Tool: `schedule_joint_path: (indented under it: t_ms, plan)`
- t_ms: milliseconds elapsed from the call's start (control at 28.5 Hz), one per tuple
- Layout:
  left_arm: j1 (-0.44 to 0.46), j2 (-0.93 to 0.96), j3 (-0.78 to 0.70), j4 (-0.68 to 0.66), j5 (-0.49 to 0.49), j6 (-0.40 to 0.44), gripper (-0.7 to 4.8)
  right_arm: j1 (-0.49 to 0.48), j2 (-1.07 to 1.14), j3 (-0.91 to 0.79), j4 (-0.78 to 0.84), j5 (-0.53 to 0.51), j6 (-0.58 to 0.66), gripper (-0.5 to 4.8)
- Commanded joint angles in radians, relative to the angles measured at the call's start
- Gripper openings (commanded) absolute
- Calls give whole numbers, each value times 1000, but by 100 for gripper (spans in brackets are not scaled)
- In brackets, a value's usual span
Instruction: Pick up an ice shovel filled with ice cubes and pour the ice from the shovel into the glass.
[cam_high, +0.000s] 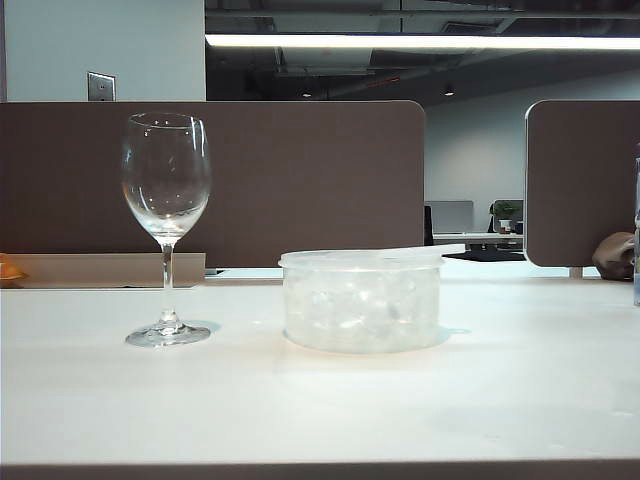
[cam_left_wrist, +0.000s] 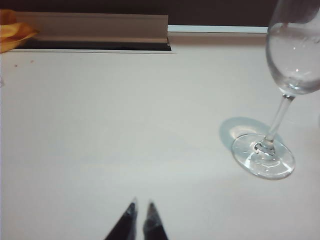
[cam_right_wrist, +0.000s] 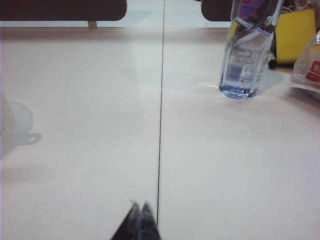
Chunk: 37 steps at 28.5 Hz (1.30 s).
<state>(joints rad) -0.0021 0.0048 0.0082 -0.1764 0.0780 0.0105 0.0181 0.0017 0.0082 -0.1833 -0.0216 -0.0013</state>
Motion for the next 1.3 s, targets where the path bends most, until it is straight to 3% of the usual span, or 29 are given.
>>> schedule_joint_path:
  t_ms: [35,1086,1296]
  plan:
    - [1,1,0,-2,5,5,29,0,0,-4,8,1,-2,-5]
    - [0,1,0,-2,5,4,29,0,0,-4,8,0,-2,-5]
    - [-48,29,1,-2,5,5,29,0,0,-4,8,1,-1,-5]
